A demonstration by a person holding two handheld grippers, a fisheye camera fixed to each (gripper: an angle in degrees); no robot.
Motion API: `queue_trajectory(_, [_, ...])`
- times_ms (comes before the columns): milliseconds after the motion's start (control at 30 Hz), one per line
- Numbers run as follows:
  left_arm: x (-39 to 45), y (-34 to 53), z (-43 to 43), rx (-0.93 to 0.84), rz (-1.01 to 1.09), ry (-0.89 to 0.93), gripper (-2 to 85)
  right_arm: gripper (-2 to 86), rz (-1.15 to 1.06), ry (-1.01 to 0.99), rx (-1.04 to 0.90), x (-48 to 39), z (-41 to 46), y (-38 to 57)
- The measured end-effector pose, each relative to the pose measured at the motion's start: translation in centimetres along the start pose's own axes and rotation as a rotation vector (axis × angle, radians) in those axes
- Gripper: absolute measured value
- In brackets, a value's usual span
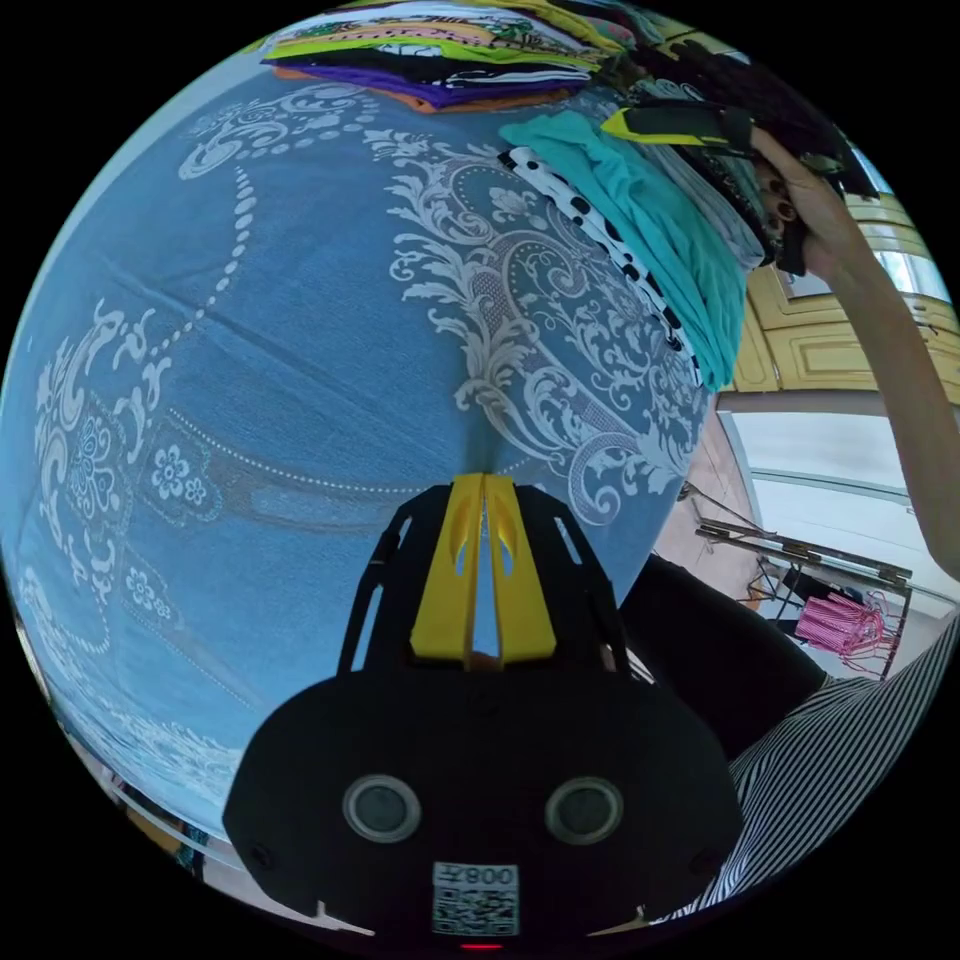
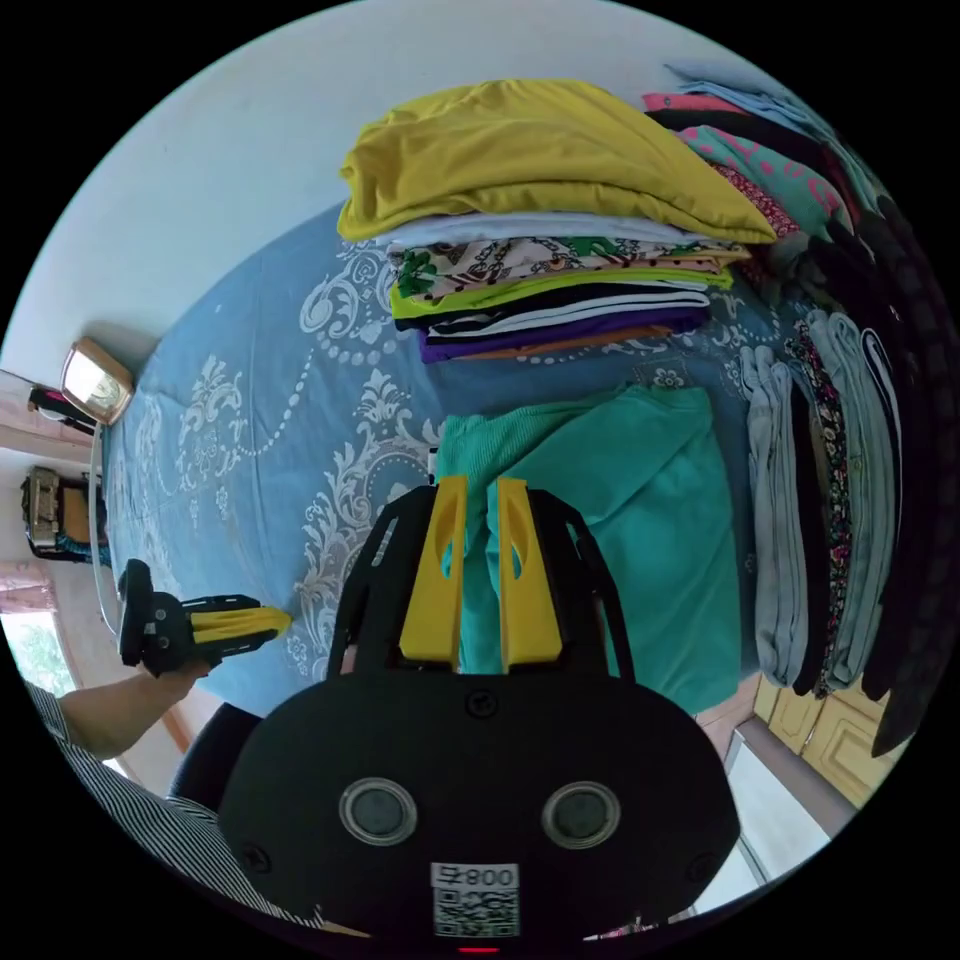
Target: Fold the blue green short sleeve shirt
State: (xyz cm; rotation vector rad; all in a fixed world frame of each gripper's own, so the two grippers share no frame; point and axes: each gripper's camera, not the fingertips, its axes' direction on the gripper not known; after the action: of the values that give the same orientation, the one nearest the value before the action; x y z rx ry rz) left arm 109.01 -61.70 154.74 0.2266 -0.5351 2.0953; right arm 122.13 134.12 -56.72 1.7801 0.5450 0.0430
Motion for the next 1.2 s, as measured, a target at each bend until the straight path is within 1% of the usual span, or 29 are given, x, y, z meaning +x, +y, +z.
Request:
queue_trajectory(133, [0.4,3.2,-1.6,0.023,0.009,0.043,0.1,5.9,0.002,0.098,-0.023,-1.1,0.7,1.7])
queue_trajectory(300, [1.0,6.9,-4.1,0.066,0.005,0.075,0.1,6.6,0.028,0.092,0.018,-1.2,-0.5,4.6])
queue_trajectory(400, [2.0,9.0,-6.0,0.089,0.025,0.060,0.1,7.1,0.037,0.111,0.017,-1.1,-0.5,6.3])
queue_trajectory(500, [2.9,11.2,-8.1,0.116,0.053,0.041,0.1,7.5,0.063,0.087,0.012,-0.6,0.4,8.0])
queue_trajectory(633, [3.1,14.1,-11.2,0.166,0.046,0.070,0.1,6.3,0.094,0.085,0.035,-0.3,0.0,10.5])
queue_trajectory(767, [3.3,17.1,-14.5,0.232,0.049,0.095,0.1,3.1,0.125,0.010,0.076,0.8,-1.8,13.8])
queue_trajectory(900, [4.2,19.8,-17.8,0.274,0.066,0.066,0.1,1.9,0.160,-0.052,0.130,2.1,-4.0,17.7])
queue_trajectory(1000, [5.0,23.7,-21.8,0.365,0.065,0.042,0.1,1.4,0.202,-0.106,0.209,3.1,-6.5,22.1])
queue_trajectory(1100, [5.5,29.1,-26.1,0.449,0.025,0.036,0.1,0.9,0.254,-0.214,0.272,4.0,-8.6,26.9])
queue_trajectory(1167, [6.2,33.6,-29.3,0.498,-0.013,0.035,0.2,0.7,0.227,-0.305,0.325,3.2,-10.7,30.8])
queue_trajectory(1200, [6.4,34.7,-30.0,0.505,-0.023,0.039,0.2,0.7,0.213,-0.312,0.327,2.8,-11.3,31.7])
